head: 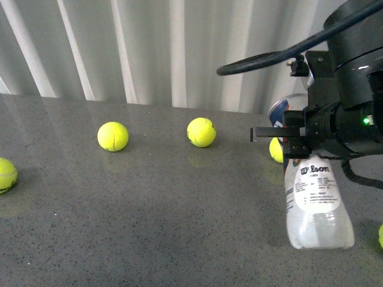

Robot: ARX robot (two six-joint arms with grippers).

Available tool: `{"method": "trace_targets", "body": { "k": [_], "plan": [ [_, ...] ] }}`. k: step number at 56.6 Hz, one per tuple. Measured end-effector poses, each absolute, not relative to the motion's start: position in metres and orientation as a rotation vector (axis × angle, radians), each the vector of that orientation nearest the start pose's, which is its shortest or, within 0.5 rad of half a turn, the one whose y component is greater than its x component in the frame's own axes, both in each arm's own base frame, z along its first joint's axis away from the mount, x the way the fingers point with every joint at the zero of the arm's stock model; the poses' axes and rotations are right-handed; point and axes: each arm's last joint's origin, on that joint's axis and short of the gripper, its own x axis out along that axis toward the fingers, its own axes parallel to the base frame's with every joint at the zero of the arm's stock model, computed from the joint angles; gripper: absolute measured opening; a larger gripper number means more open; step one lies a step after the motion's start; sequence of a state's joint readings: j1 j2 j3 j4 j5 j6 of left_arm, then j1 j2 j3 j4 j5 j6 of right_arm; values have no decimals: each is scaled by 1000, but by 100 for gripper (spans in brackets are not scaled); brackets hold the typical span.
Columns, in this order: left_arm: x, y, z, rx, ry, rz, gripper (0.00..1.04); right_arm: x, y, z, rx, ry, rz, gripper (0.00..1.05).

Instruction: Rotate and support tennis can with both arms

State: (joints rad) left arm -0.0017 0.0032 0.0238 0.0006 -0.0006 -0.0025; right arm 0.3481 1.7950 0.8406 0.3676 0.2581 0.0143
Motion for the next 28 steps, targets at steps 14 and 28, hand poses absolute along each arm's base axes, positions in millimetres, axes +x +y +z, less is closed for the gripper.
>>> {"method": "trace_targets", "body": {
  "k": [14, 28],
  "plan": [
    [96, 0, 171, -2, -21, -1, 98, 291, 112, 130, -618, 400, 284, 13],
    [96, 0, 171, -2, -21, -2, 98, 264, 124, 108, -1037, 247, 498, 12]
  ]
}}
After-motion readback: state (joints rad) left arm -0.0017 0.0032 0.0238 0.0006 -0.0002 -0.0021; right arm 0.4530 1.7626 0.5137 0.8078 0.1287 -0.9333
